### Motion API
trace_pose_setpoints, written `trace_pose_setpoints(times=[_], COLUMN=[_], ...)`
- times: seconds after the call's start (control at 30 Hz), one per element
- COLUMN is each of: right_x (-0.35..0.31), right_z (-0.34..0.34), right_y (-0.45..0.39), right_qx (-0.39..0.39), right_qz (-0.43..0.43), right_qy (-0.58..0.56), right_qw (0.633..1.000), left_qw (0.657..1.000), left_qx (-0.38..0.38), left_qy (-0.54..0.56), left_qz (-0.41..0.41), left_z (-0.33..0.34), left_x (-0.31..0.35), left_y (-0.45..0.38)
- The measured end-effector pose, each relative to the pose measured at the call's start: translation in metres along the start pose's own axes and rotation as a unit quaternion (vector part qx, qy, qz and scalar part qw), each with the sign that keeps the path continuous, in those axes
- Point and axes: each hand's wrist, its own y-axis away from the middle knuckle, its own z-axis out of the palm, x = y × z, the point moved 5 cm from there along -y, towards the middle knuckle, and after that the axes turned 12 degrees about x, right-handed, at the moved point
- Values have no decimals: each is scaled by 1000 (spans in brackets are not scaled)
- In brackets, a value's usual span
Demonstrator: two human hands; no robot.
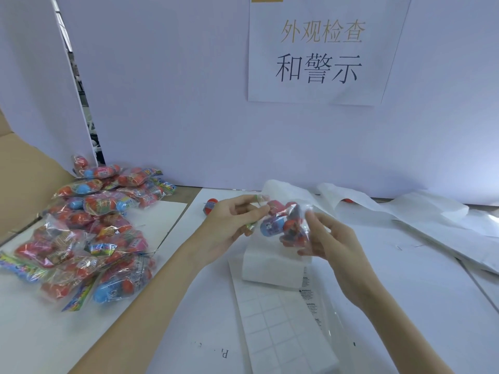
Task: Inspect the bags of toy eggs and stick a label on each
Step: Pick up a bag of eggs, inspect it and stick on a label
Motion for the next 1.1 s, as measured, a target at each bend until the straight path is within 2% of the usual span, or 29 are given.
trace_pose_setpoints(times=[0.07, 0.13, 0.27, 0.43, 0.5, 0.6, 0.67, 0.77, 0.87, 0.97, 1.1], right_x=[2, 2, 3, 1, 1, 2, 4, 7, 7, 4, 1], right_z=[-3, -5, -11, -12, -10, 0, 3, -1, -8, -8, -1], right_y=[0, 0, -3, -3, -3, -2, -1, -2, -5, -4, 0], right_qx=[40, 71, 104, 163, 152, 46, 27, 69, 84, 71, 57], right_qz=[15, 13, -22, -94, -91, -36, -22, 3, 35, 20, -9], right_qy=[-3, -6, -2, 107, 102, 45, 32, 3, -52, -46, 1], right_qw=[999, 997, 994, 976, 979, 997, 999, 998, 994, 996, 998], left_qw=[999, 999, 999, 997, 991, 984, 988, 995, 995, 988, 982], left_qx=[-39, -39, 4, 80, 128, 158, 135, 96, 85, 63, 26], left_qy=[-8, -8, 27, 11, -18, -22, -14, -11, -26, -94, -146], left_qz=[-1, -1, -18, -5, 32, 76, 69, 39, 56, 103, 113], left_z=[4, 7, 5, 0, -2, -6, -6, -3, 0, 6, 17], left_x=[0, 0, -1, -1, 0, 4, 4, 4, 9, 14, 7], left_y=[3, 4, 2, 1, 1, 0, 0, 0, 3, 8, 11])
